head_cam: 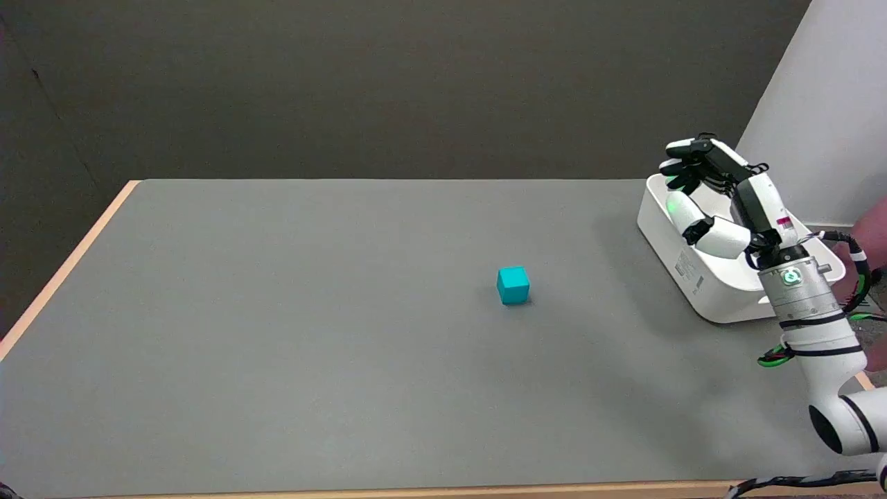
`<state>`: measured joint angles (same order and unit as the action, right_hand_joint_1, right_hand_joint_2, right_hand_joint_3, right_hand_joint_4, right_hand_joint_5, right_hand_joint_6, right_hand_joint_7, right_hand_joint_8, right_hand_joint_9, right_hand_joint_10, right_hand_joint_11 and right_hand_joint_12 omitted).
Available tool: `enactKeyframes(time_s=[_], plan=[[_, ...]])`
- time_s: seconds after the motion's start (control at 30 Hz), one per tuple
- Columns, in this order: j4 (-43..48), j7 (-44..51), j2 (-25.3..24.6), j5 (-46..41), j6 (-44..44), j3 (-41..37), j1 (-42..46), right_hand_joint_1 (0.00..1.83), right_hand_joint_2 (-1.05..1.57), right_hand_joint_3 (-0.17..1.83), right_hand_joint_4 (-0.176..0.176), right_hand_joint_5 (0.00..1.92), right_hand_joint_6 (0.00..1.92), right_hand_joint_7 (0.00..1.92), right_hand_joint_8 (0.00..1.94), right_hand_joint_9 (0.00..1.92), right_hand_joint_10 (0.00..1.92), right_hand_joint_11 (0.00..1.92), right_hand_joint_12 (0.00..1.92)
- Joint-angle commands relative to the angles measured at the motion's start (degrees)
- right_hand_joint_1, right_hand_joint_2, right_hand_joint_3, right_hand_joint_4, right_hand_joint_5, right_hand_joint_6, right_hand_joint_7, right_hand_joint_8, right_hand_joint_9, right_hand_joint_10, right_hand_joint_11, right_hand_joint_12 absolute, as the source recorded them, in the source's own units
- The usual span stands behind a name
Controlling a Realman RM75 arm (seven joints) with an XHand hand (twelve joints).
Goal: Pick up blue wooden cube.
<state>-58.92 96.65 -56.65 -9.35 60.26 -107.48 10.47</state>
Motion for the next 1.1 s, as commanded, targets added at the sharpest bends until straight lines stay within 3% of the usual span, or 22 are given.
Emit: enactKeyframes(time_s=[0.03,0.17,0.3,0.4,0.57,0.73,0.9,1.1], plan=[[0.6,-1.1,7.0,6.1,-1.9,4.3,1.8,0.77,0.74,0.91,0.008,0.40,0.84,0.63,0.80,0.57,1.24,0.46,1.69],[-5.3,-6.9,12.6,15.0,-7.2,11.3,4.8,0.77,0.72,0.92,0.008,0.40,0.80,0.63,0.80,0.57,1.23,0.46,1.68],[-9.3,-7.6,16.4,15.7,-12.5,20.5,4.3,0.74,0.71,0.90,0.002,0.37,0.72,0.58,0.71,0.52,1.18,0.40,1.64],[-11.4,-7.2,16.2,17.1,-16.4,27.2,-0.4,0.73,0.69,0.91,-0.004,0.36,0.67,0.54,0.66,0.48,1.14,0.35,1.60],[-16.6,-8.2,13.7,29.1,-33.2,34.9,-8.9,0.72,0.66,0.91,-0.036,0.31,0.56,0.45,0.58,0.37,1.02,0.24,1.48],[-18.0,-12.3,11.7,35.9,-39.7,41.7,-16.1,0.68,0.65,0.90,-0.056,0.25,0.48,0.35,0.49,0.26,0.90,0.16,1.38],[-21.2,-12.3,10.7,38.3,-46.7,43.0,-20.4,0.67,0.65,0.89,-0.072,0.24,0.46,0.35,0.48,0.25,0.90,0.15,1.37],[-18.2,-12.2,8.5,40.3,-48.1,44.7,-26.4,0.67,0.65,0.88,-0.076,0.24,0.46,0.37,0.50,0.26,0.92,0.15,1.37]])
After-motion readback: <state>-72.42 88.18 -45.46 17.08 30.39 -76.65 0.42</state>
